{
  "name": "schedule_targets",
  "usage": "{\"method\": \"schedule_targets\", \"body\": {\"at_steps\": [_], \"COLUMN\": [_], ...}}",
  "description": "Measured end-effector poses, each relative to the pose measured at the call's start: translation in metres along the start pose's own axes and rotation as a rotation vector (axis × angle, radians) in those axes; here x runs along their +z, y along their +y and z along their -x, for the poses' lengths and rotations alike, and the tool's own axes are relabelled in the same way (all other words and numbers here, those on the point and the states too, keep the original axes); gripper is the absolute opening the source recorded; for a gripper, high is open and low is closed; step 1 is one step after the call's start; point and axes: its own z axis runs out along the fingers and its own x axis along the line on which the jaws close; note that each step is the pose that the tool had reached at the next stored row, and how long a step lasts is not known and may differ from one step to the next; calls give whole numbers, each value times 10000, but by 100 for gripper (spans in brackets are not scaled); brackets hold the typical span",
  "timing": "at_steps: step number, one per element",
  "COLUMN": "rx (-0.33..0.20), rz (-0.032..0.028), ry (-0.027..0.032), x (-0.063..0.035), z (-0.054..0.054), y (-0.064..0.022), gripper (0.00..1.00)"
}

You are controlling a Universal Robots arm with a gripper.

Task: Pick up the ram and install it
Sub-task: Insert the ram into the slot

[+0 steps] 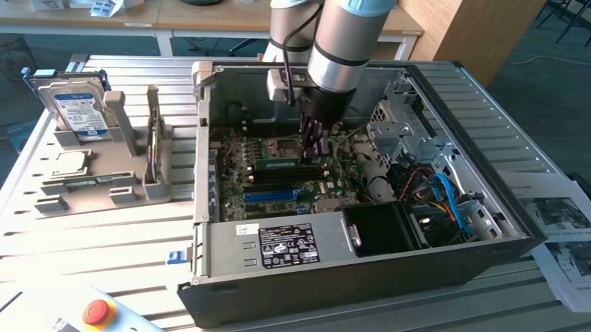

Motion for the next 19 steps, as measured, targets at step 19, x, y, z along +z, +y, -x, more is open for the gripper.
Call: {"method": "schedule_targets", "body": {"at_steps": [19], "rx": [222], "rz": [-6], "ry": [-17], "x": [8], "z": [-33], "y": [0], "gripper": [12]}}
